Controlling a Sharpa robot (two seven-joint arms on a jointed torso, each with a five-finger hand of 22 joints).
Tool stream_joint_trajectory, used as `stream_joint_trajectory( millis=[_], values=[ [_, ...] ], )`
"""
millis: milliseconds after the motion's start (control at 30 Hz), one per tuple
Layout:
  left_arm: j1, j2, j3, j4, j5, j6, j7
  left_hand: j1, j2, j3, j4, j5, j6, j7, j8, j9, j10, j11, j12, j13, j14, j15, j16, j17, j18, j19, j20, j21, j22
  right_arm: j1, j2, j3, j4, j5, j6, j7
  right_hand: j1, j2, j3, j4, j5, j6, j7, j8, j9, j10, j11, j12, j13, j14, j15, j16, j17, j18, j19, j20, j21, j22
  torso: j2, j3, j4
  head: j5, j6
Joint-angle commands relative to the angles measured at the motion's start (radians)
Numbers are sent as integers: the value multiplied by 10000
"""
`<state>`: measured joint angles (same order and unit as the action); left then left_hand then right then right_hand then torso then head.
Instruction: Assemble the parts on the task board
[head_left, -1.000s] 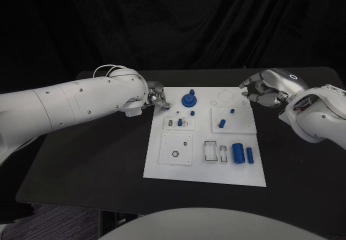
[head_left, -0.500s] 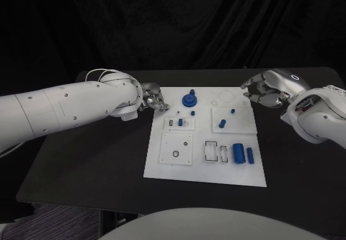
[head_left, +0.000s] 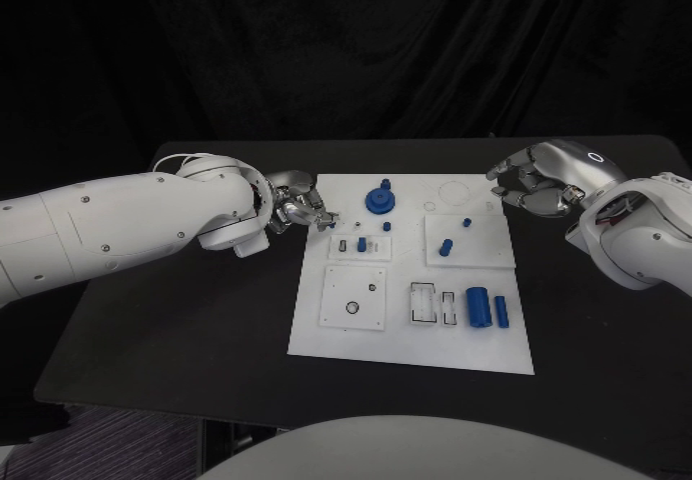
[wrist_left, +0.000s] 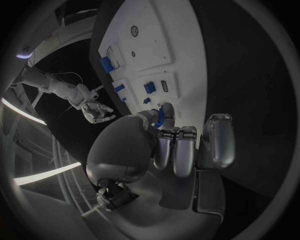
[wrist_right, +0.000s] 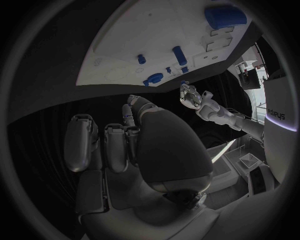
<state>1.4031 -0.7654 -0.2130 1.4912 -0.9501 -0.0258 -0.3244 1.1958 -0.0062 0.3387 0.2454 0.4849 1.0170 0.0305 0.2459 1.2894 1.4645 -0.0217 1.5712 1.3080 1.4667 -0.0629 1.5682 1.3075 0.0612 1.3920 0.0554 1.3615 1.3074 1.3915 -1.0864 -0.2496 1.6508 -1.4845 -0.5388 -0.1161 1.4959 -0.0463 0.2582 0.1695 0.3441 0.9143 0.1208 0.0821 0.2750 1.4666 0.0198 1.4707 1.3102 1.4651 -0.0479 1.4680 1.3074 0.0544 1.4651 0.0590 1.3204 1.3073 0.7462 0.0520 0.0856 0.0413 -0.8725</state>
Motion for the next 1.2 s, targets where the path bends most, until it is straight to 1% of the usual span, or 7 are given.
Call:
stream_joint_trajectory(
  millis=[33,200,333,467,700,900,1200],
  values=[
    [-36,-74,7,173,767,-353,240,-1,-73,73,1,16,95,5,63,12,1063,-87,-4,2628,1041,-62,26,2633,55,5,-93,-66,1283,-36,-19,7,34,-23,93,-217,-19,88,65,8,44,21,-11,-61,-13,-76,-2,-44,1364,773,-4,-45,1560,41,46,25,-19,1831,-1,1,-1,19,-2],
    [-101,-164,6,353,850,-372,150,-45,-97,96,7,88,190,-19,99,28,1063,-109,-4,2628,1041,-80,26,2633,64,-22,-110,-102,1271,-44,-24,7,40,-22,122,-244,-24,91,71,8,46,23,-16,-62,-13,-89,-10,-59,1347,774,-8,-43,1562,42,45,23,-25,1829,1,-1,-5,38,-2],
    [-202,-216,6,478,872,-389,18,-81,-116,141,-5,212,254,-43,115,39,1063,-131,-4,2628,1041,-98,26,2633,76,-63,-128,-155,1252,-46,-18,7,37,-21,143,-269,-32,95,80,7,48,26,-24,-62,-14,-94,-20,-69,1336,775,-14,-42,1563,43,45,18,-28,1829,1,0,-8,57,-2],
    [-342,-236,5,563,882,-503,-104,-176,-179,251,-106,543,252,-57,76,42,1063,-152,-4,2628,1041,-123,26,2633,82,-96,-160,-202,1255,-47,4,7,27,122,170,-268,-45,94,90,3,48,32,-37,-62,-15,-104,-37,-87,1316,774,-26,-49,1556,42,48,10,-25,1831,1,1,-8,51,-2],
    [-556,-236,5,603,757,-836,24,-306,-253,409,-341,885,171,-41,-8,39,1063,-148,-4,2628,1041,-126,26,2633,87,-127,-174,-251,1263,-56,19,7,7,280,170,-244,-45,96,102,-4,51,33,-43,-63,-17,-109,-45,-97,1305,776,-34,-44,1561,44,46,4,-33,1829,0,3,-11,44,-2],
    [-697,-232,4,532,600,-1113,328,-452,-287,463,-443,1008,152,-24,-40,38,1063,-138,-4,2628,1041,-121,26,2633,93,-153,-172,-287,1261,-66,16,7,5,306,136,-225,-45,96,102,-4,51,33,-43,-63,-17,-109,-45,-97,1305,776,-34,-44,1561,44,46,4,-33,1829,2,2,-10,41,-2],
    [-900,-211,5,357,556,-1369,793,-718,-280,530,-517,1013,72,1,-133,4,1063,-114,-4,2628,1041,-98,26,2633,108,-213,-156,-364,1245,-70,10,7,25,314,28,-149,-44,95,114,-14,54,31,-45,-66,-19,-115,-49,-109,1292,776,-41,-44,1560,43,50,-3,-27,1832,1,1,-9,6,-2]
  ],
)
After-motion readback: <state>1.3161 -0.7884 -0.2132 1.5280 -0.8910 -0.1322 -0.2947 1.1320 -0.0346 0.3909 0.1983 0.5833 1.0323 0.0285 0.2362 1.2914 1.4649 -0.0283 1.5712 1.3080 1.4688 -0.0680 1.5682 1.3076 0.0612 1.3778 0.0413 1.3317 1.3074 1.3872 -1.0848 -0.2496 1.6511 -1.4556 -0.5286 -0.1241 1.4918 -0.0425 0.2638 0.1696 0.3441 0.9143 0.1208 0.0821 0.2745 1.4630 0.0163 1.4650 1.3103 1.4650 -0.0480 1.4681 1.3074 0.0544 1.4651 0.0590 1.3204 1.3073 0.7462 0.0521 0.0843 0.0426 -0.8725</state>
